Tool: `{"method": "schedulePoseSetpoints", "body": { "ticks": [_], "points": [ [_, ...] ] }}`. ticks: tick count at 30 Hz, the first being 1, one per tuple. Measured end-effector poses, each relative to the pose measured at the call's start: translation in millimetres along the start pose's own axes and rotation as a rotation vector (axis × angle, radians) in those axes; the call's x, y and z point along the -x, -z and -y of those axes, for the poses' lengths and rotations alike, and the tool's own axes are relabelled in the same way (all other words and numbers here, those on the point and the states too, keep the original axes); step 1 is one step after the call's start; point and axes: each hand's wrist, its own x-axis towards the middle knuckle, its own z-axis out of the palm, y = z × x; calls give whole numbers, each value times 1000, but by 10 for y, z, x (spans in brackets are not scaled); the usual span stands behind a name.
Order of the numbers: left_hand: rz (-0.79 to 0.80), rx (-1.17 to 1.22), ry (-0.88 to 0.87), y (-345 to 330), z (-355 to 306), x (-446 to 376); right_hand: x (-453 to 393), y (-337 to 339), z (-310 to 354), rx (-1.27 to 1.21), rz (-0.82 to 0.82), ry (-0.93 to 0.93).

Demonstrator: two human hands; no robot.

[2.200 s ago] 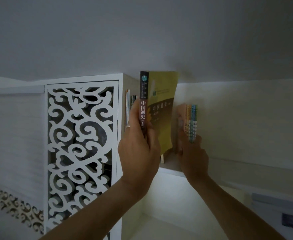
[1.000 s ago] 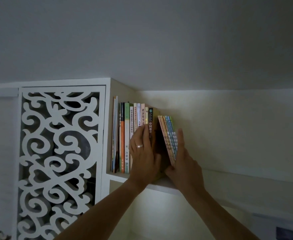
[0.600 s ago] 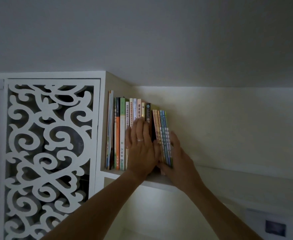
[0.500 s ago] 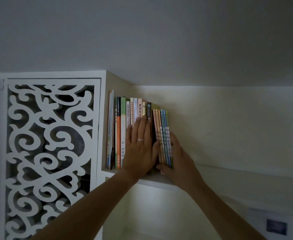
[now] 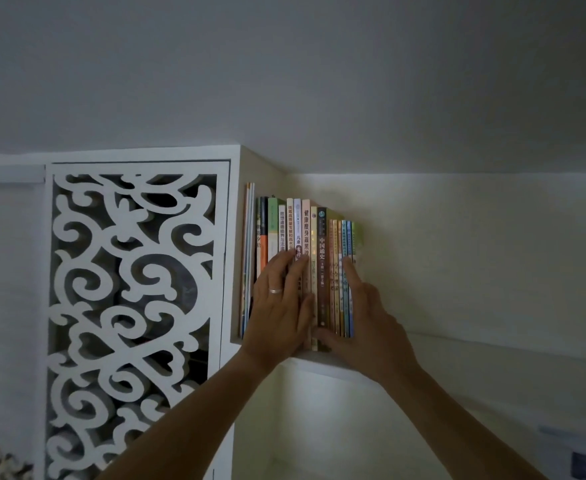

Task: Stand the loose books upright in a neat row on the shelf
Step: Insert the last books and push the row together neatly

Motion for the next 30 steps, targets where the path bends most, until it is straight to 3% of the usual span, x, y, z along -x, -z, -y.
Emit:
{"method": "schedulePoseSetpoints", "body": {
  "ticks": [12, 24, 30],
  "points": [
    [25, 19, -1, -1, 14, 1, 19, -27, -8, 46, -58, 54],
    [32, 33, -4, -19, 41, 14, -12, 1, -61, -110, -65, 47],
    [18, 34, -17, -18, 40, 12, 67, 12, 12, 117, -144, 68]
  ]
}}
